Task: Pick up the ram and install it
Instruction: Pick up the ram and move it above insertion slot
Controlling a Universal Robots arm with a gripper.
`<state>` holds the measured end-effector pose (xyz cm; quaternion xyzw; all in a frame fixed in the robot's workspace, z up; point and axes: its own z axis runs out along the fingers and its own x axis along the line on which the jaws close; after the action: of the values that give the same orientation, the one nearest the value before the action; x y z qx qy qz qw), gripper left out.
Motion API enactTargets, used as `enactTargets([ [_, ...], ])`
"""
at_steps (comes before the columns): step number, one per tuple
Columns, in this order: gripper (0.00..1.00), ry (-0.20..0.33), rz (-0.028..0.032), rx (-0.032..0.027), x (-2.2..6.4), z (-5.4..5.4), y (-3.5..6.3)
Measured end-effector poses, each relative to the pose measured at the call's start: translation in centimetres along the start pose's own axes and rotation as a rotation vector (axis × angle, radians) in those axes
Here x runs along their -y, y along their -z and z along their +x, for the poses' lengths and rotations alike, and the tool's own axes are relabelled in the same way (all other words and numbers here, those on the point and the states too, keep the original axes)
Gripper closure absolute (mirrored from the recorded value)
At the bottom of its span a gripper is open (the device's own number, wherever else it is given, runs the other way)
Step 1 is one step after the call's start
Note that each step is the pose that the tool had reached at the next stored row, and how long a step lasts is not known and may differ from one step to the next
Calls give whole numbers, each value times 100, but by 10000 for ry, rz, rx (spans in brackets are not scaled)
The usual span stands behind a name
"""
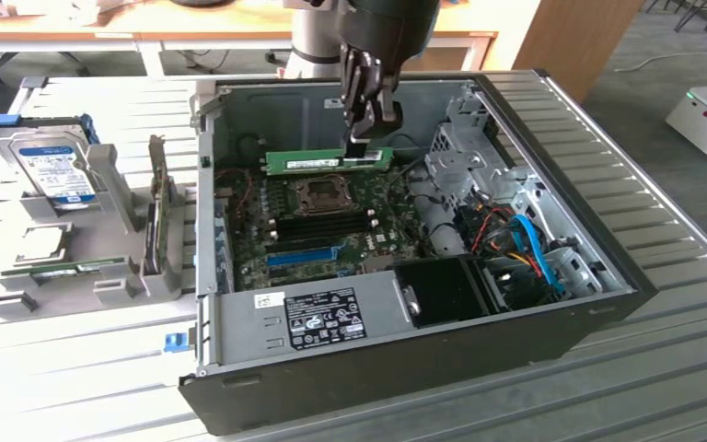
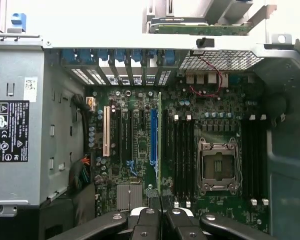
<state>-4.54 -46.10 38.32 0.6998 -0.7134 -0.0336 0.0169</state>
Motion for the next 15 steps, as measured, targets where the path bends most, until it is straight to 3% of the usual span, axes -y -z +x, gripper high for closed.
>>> enactTargets([
  [1, 88, 51, 149, -1, 0, 0, 0],
  [15, 88, 51, 149, -1, -1, -12, -2],
])
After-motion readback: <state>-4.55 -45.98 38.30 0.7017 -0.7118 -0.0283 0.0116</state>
